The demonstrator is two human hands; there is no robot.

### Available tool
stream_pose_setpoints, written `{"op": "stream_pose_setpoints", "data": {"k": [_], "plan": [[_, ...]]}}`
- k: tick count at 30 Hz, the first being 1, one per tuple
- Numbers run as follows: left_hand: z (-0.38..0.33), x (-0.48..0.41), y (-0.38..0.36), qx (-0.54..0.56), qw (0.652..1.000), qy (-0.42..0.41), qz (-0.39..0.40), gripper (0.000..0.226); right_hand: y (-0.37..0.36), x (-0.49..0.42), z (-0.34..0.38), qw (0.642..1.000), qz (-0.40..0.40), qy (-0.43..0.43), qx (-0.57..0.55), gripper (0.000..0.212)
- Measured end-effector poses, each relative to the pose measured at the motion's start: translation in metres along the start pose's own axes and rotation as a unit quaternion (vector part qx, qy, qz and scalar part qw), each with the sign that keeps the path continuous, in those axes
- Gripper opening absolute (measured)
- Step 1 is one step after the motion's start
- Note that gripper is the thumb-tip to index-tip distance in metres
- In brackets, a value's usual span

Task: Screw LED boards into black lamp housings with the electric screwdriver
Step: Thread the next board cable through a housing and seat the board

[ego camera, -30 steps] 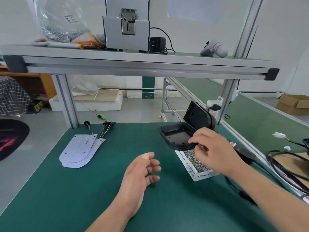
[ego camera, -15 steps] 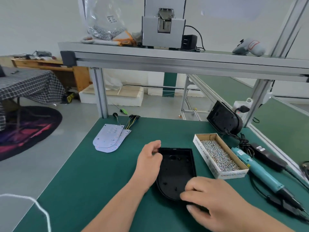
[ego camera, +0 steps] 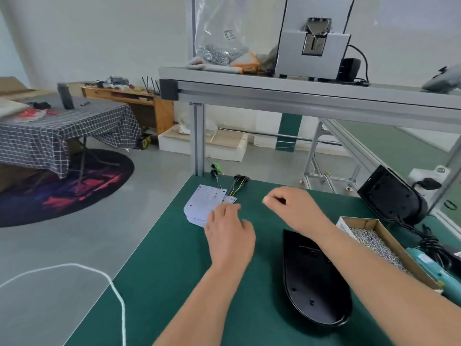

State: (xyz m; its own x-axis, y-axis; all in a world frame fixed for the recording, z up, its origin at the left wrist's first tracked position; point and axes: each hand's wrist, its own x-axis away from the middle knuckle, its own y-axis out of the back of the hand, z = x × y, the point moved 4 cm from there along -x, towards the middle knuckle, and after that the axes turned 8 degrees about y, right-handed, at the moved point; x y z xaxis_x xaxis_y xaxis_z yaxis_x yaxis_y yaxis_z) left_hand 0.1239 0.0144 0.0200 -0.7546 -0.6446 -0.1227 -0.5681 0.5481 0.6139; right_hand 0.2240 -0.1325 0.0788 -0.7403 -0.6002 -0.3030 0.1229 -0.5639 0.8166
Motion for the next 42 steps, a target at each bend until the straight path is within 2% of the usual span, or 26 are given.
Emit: {"op": "stream_pose_setpoints", "data": {"k": [3,6,11,14,19,21,22,23,26,28,31,34,36,39,41,42], "plan": [[0.025,-0.023,0.013,-0.149,0.988,0.047,-0.017,0.054,-0.032,-0.046,0.012,0.999,0.047,0.003,-0.003,0.021],[0.039,-0.028,0.01,-0.202,0.977,0.064,0.016,0.047,-0.06,-0.083,0.022,0.996,0.082,0.007,0.017,0.025],[0.037,-0.028,0.008,-0.215,0.976,0.04,-0.008,0.033,-0.094,-0.128,0.03,0.99,0.12,0.008,0.069,0.043],[0.035,-0.029,0.013,-0.203,0.978,0.044,-0.024,0.028,-0.113,-0.138,0.031,0.981,0.163,0.008,0.104,0.033],[0.035,-0.031,0.013,-0.183,0.982,0.04,-0.028,0.027,-0.128,-0.138,0.025,0.966,0.201,0.005,0.16,0.043],[0.038,-0.032,0.012,-0.161,0.985,0.048,-0.031,0.026,-0.119,-0.138,0.021,0.974,0.191,-0.013,0.118,0.069],[0.039,-0.033,0.012,-0.151,0.986,0.054,-0.037,0.031,-0.112,-0.136,0.017,0.981,0.177,-0.029,0.074,0.081],[0.04,-0.034,0.012,-0.138,0.987,0.064,-0.043,0.042,-0.105,-0.134,0.014,0.986,0.16,-0.039,0.024,0.083],[0.043,-0.034,0.013,-0.092,0.991,0.087,-0.048,0.068,-0.086,-0.119,-0.001,0.984,0.091,-0.078,-0.135,0.057],[0.042,-0.034,0.014,-0.048,0.993,0.093,-0.046,0.073,-0.075,-0.104,-0.006,0.968,0.055,-0.099,-0.223,0.043],[0.037,-0.034,0.017,0.042,0.994,0.095,-0.042,0.072,-0.058,-0.078,-0.011,0.946,0.015,-0.101,-0.307,0.036],[0.029,-0.029,0.016,0.138,0.988,0.073,0.02,0.049,-0.042,-0.05,-0.011,0.921,-0.032,-0.095,-0.376,0.035],[0.022,-0.025,0.013,0.234,0.966,0.06,0.092,0.027,-0.03,-0.033,-0.012,0.912,-0.056,-0.092,-0.397,0.037],[0.014,-0.016,0.01,0.359,0.906,0.056,0.216,0.023,-0.007,-0.008,-0.021,0.897,-0.091,-0.095,-0.422,0.026],[0.011,-0.012,0.007,0.422,0.858,0.057,0.288,0.028,0.011,0.003,-0.032,0.873,-0.147,-0.107,-0.452,0.013],[0.011,-0.009,0.005,0.444,0.834,0.059,0.322,0.035,0.018,0.008,-0.038,0.868,-0.177,-0.113,-0.45,0.016]]}}
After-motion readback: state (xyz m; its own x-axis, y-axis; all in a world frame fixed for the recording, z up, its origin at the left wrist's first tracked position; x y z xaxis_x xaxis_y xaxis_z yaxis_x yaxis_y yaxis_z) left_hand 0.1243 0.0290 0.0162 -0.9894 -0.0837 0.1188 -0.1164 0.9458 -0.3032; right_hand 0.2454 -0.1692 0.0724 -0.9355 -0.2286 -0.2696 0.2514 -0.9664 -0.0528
